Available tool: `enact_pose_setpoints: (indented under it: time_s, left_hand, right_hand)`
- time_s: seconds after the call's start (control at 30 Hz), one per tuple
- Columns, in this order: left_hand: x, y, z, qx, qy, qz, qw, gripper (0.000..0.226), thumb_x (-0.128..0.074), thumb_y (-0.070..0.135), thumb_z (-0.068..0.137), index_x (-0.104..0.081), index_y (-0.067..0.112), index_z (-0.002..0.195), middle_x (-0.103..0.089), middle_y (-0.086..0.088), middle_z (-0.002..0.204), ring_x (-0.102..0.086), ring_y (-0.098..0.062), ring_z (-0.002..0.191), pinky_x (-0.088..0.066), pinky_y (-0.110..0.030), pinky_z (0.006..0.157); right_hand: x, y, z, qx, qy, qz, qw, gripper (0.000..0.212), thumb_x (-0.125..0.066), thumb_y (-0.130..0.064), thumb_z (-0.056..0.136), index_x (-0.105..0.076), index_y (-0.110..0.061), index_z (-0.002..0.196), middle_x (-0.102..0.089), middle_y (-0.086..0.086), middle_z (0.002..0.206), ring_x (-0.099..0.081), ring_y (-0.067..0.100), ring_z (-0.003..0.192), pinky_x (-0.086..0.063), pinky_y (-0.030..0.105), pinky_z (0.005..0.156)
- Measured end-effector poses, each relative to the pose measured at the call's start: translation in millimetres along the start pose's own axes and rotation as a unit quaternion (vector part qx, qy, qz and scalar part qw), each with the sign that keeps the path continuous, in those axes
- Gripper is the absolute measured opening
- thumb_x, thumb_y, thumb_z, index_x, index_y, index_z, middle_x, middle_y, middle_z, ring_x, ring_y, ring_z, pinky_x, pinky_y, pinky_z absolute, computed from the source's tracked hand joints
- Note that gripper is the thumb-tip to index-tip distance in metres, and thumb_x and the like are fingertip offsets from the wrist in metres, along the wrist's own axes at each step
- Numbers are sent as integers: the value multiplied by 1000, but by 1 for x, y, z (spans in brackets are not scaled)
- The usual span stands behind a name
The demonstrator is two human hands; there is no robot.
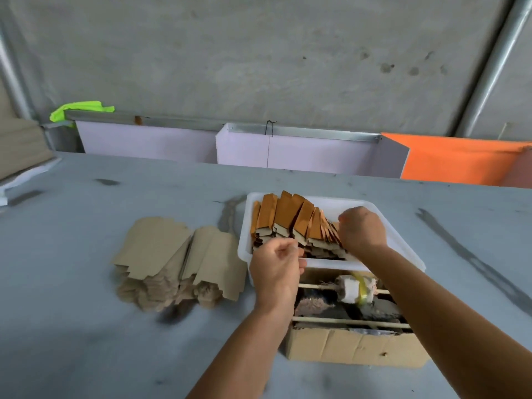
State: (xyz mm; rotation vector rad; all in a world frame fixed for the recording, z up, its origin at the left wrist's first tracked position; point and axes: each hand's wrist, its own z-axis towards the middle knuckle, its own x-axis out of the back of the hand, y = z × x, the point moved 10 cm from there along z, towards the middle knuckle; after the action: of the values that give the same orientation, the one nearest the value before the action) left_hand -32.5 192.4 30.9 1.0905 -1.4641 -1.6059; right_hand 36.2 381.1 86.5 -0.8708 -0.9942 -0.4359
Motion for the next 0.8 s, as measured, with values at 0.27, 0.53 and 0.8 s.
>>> enact_pose_setpoints:
  time_s: [0.27,0.53,0.8]
  left_hand:
    - [101,-40,-20,64,196,-96,974,23,-43,-8,85,-61,4,95,-62,-12,74,-51,-20,57,-45,-30,58]
    - [149,-69,-25,87,243,-65,964,22,-42,-10,76,-56,-9,93,-58,-38,101,-55,-56,96,-44,-66,81]
    - [150,-70,-28,77,252,-97,960,25,-47,-9,72,-63,6,82,-65,-28,95,-59,-50,94,-49,-59,81]
  right_hand:
    - [-20,-153,-122,297,-30,144,944,19,-61,-11,88,-72,-9,103,-72,8,101,-65,23,92,-48,29,83]
    - [-107,-191,-155,379,-104,-108,913,21,-56,-8,89,-55,-5,110,-59,13,110,-52,27,102,-44,33,84]
    - [-115,-190,-174,427,-51,-169,887,26,-47,-7,93,-47,1,118,-53,18,117,-50,31,107,-44,36,84]
